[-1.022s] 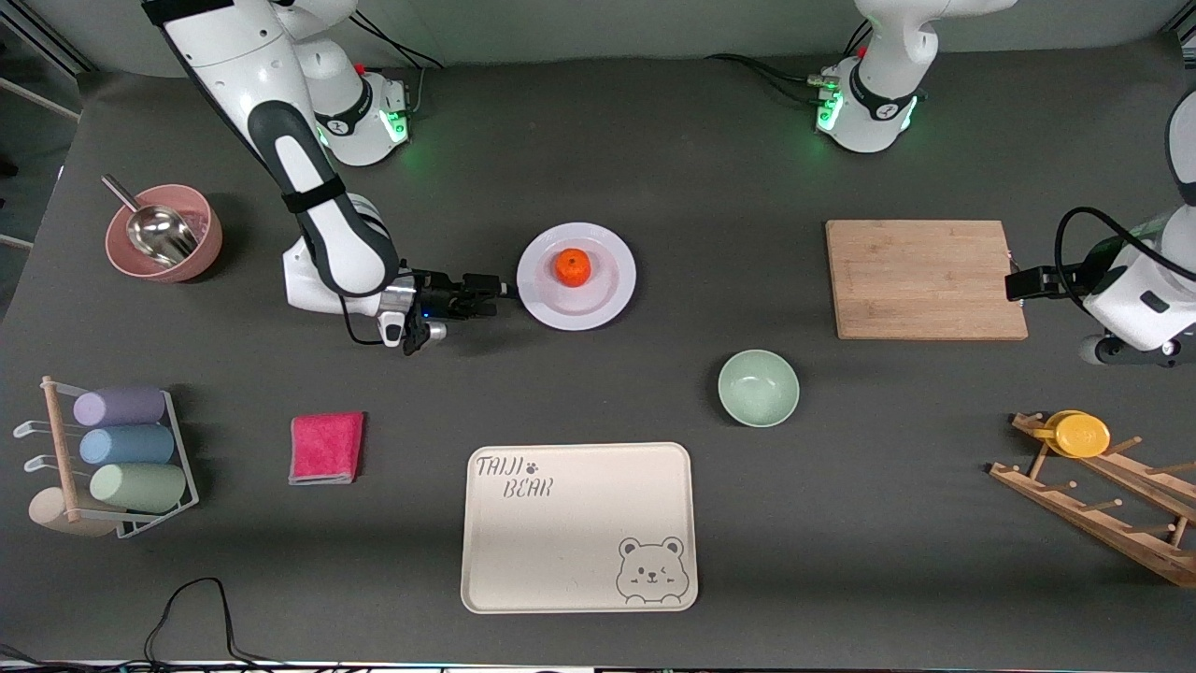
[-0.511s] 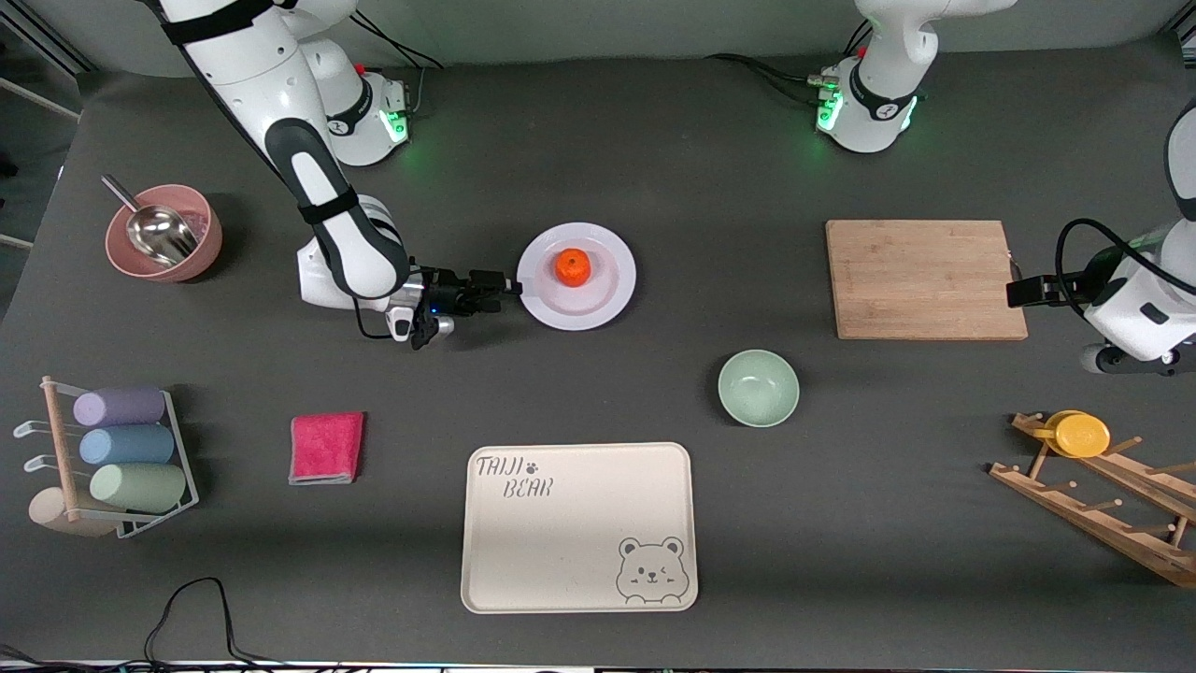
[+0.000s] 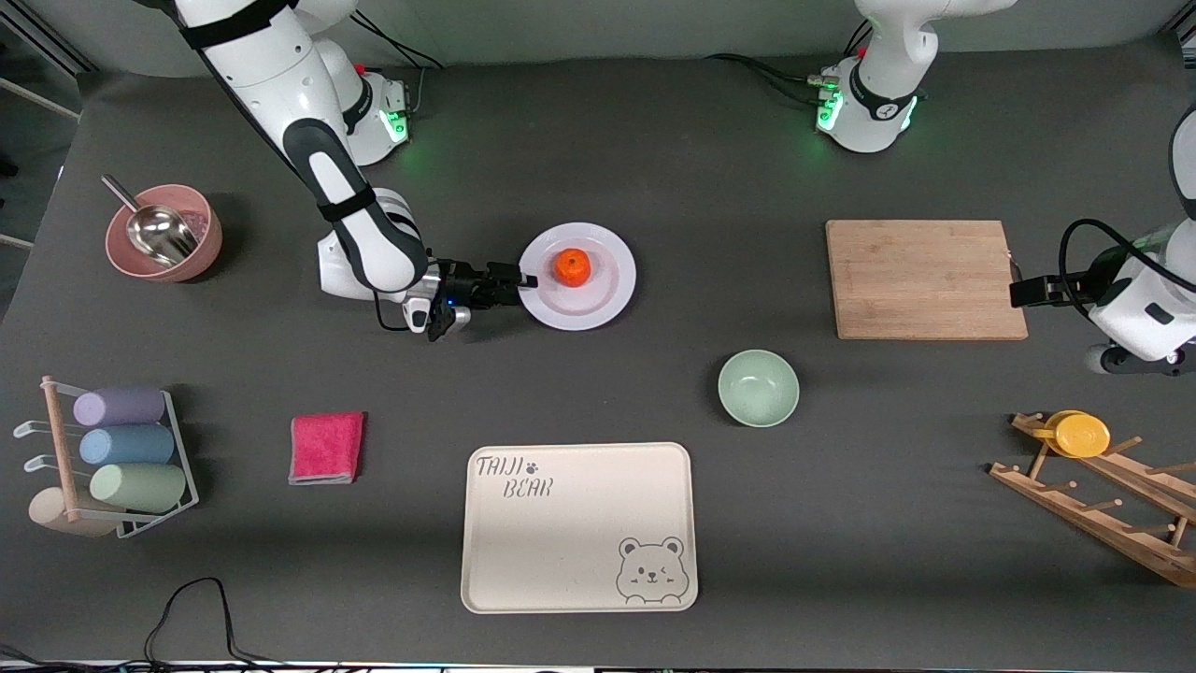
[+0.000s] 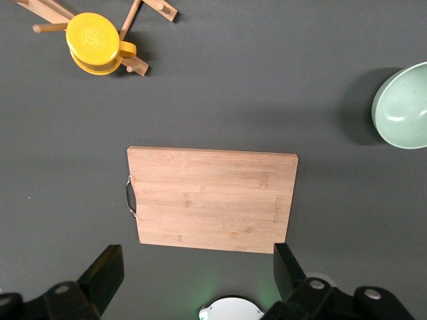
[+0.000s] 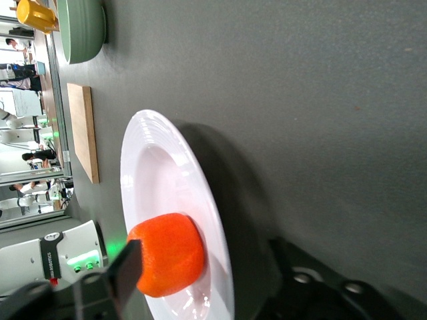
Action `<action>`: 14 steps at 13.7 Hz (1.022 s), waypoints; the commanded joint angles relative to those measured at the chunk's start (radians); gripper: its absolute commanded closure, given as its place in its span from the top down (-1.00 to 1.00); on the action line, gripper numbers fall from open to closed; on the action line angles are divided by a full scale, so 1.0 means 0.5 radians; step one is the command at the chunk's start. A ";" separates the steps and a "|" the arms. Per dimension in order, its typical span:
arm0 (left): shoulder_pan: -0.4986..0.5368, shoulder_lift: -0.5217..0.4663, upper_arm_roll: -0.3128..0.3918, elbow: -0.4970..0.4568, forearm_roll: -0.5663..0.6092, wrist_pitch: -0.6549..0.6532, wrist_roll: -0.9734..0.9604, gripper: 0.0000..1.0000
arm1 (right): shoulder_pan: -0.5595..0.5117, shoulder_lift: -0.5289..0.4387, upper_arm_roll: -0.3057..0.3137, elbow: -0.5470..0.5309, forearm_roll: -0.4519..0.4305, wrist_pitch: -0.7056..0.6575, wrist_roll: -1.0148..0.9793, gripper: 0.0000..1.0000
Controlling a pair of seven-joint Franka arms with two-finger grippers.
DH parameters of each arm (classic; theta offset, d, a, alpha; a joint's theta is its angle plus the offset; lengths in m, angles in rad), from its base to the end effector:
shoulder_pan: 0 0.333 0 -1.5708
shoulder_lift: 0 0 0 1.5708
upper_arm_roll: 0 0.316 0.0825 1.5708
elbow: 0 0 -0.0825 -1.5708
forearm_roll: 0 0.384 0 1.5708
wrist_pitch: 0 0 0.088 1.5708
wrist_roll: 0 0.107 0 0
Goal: Place orange and plate with both arms
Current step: 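Grasp the plate rim with the right gripper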
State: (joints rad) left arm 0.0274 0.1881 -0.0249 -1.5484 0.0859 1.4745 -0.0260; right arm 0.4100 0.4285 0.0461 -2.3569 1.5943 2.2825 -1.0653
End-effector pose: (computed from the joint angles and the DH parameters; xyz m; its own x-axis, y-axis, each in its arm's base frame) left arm 0.5898 0.0125 0.5203 0.9659 0.0358 -0.2565 0.0139 -0.9961 -0.0867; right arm 0.4070 0.2281 0.1279 0.9930 0.1086 -0.0473 0.0265 -0.5925 -0.8051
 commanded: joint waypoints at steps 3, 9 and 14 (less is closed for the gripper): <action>0.043 -0.002 0.007 0.004 0.006 0.012 0.030 1.00 | 0.008 0.057 0.006 -0.002 0.174 0.031 -0.238 -0.46; 0.052 0.001 0.007 0.001 0.006 -0.007 0.034 1.00 | 0.005 0.048 0.006 0.001 0.174 0.028 -0.201 -1.00; 0.089 -0.002 0.007 -0.002 0.006 -0.007 0.089 1.00 | 0.002 -0.010 0.006 0.005 0.174 0.022 -0.094 -1.00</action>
State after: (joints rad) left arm 0.0661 0.1886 -0.0180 -1.5484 0.0862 1.4738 -0.0040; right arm 0.4083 0.4449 0.0467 -2.3541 1.6549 2.2663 -1.1432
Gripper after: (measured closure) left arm 0.000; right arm 0.877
